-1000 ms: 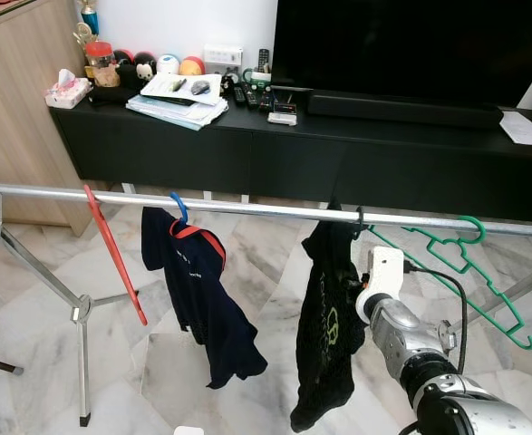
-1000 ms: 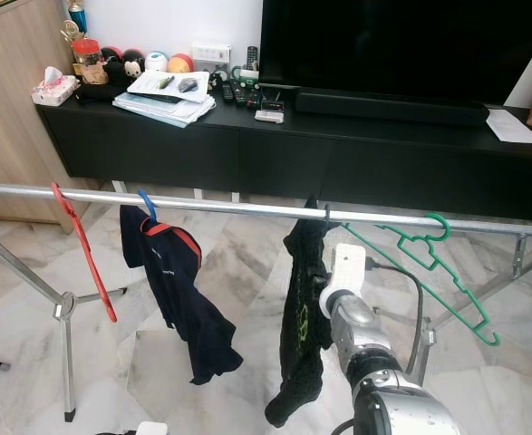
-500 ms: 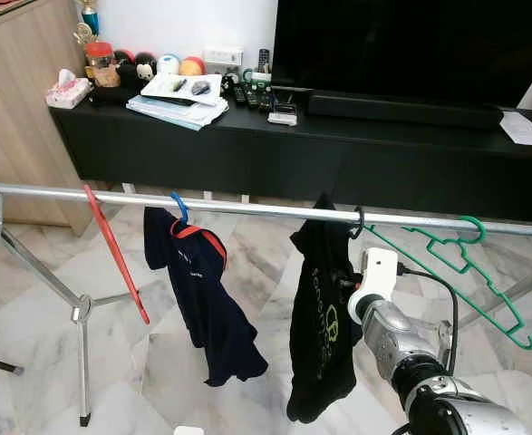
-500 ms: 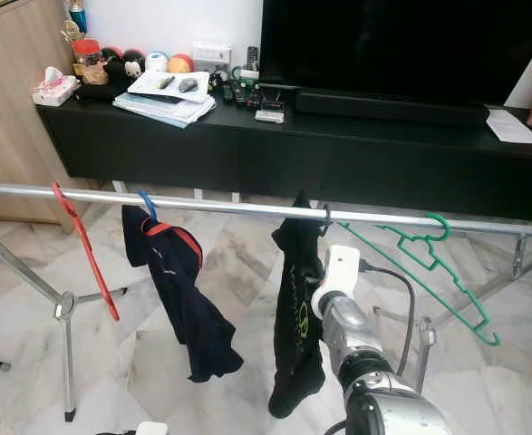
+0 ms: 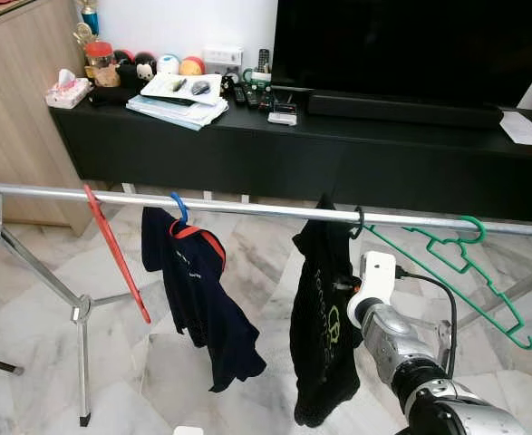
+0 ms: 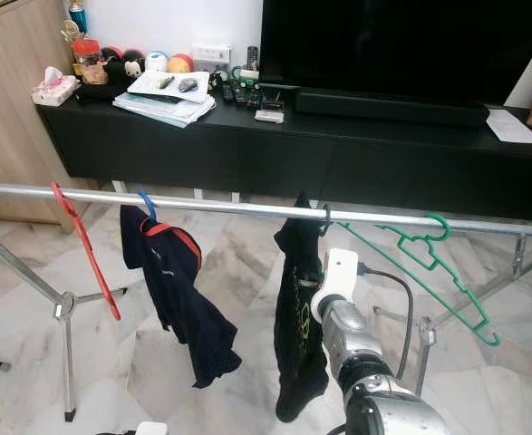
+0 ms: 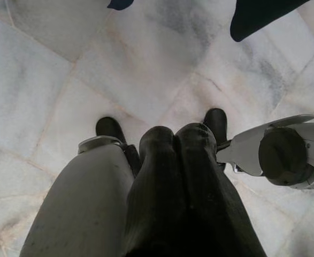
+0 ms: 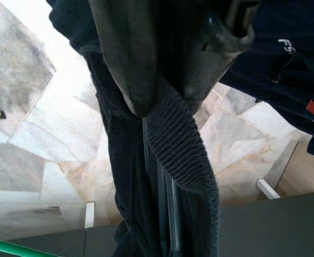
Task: Hang hanger
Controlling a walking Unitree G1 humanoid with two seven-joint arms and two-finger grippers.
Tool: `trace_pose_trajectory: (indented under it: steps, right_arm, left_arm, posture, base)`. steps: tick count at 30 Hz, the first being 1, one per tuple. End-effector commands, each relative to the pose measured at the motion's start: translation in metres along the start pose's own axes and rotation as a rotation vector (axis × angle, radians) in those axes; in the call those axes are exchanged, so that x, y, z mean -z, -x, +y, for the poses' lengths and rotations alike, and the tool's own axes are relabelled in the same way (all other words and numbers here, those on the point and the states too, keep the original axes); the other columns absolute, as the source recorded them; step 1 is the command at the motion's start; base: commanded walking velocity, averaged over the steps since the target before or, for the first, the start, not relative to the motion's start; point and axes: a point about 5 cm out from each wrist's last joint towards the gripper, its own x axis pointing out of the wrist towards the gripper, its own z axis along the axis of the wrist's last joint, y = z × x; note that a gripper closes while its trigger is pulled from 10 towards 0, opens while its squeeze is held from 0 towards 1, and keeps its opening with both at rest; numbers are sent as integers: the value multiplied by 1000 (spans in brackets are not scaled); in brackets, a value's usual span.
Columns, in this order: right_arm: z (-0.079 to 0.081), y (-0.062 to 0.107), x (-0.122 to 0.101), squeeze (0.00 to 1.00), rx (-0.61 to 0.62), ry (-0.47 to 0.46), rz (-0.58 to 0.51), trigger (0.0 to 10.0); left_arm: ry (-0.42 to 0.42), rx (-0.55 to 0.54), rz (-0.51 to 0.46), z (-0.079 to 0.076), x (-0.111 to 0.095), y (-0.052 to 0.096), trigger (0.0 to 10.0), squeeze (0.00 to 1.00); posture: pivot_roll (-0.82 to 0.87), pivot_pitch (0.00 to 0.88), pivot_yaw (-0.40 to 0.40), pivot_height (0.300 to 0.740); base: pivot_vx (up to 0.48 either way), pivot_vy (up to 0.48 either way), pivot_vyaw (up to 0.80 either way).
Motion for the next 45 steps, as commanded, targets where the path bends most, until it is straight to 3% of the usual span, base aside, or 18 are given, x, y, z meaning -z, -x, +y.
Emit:
trace_pose_trajectory:
  steps: [1,15,22,28,33,45]
  right_arm:
    - [-3,2,10,0,14,-1,42,0]
    - [-5,2,6,0,41,-18,2,0]
    - [-4,1,-18,0,17,-25,-159,0]
    - [2,3,-25,0,-48,38,-239,0]
    - [5,7,-6,0,-99,145,-216,0]
    - [-16,25,41,0,-64,109,-211,0]
  left_arm:
    - [32,15,112,-6,30,7,10000,0]
    - [42,26,108,-7,30,6,10000,0]
    - [39,21,106,-7,30,7,10000,0]
    - [38,22,106,-7,30,7,10000,0]
    - [36,24,108,-7,31,7,10000,0]
    - [18,25,110,-6,32,7,10000,0]
  posture:
    - [58,117,-54,740]
    - [54,116,-56,740]
    - [50,114,-57,740]
    - [48,114,-58,740]
    - [37,113,-60,740]
    - [5,88,-52,740]
  base:
    - [0,0,0]
    - [0,0,0]
    - [0,0,0]
    - [0,0,0]
    - [0,0,0]
    - [0,0,0]
